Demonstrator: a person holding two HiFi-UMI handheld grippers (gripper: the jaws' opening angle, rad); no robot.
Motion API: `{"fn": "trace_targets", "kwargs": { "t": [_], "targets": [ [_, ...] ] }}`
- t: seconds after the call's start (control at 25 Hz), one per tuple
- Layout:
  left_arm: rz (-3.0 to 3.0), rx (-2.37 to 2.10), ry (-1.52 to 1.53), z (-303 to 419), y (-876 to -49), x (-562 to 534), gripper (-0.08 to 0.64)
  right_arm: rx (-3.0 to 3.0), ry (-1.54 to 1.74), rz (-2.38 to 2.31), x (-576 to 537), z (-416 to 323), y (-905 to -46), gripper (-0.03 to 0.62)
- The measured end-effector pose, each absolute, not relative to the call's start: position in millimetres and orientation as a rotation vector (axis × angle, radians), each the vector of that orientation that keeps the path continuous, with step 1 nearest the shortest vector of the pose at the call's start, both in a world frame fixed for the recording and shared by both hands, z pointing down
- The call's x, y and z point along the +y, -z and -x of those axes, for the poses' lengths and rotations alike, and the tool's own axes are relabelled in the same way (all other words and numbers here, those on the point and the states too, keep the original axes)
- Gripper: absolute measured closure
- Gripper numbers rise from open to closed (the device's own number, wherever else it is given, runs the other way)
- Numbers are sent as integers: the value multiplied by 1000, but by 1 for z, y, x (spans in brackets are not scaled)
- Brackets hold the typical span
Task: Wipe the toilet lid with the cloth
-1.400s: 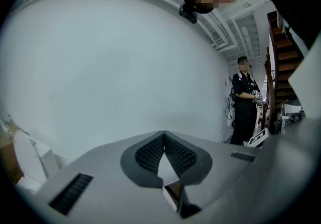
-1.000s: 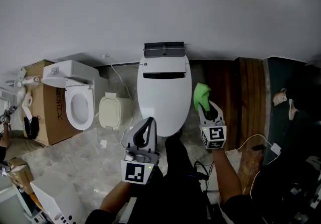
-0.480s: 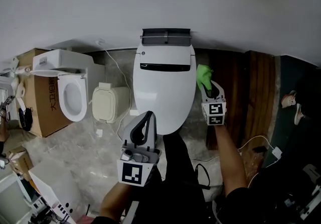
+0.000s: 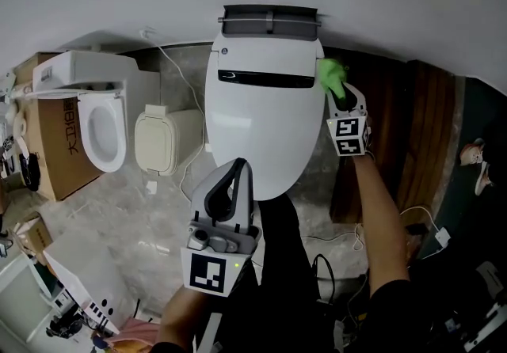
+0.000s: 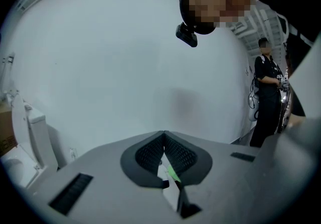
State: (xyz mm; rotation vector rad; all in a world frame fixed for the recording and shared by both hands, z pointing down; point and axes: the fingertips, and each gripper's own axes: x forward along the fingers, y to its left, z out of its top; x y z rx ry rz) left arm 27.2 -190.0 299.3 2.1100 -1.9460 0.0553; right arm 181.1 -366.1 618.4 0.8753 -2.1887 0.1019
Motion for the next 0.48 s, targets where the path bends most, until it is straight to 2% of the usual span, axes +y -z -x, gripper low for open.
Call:
{"fn": "trace_targets", "kwargs": {
  "t": [0.48],
  "targets": [
    [-2039, -1978, -66, -12, -340, -175, 551, -2025, 119, -655, -378, -170, -694, 456]
  ]
}}
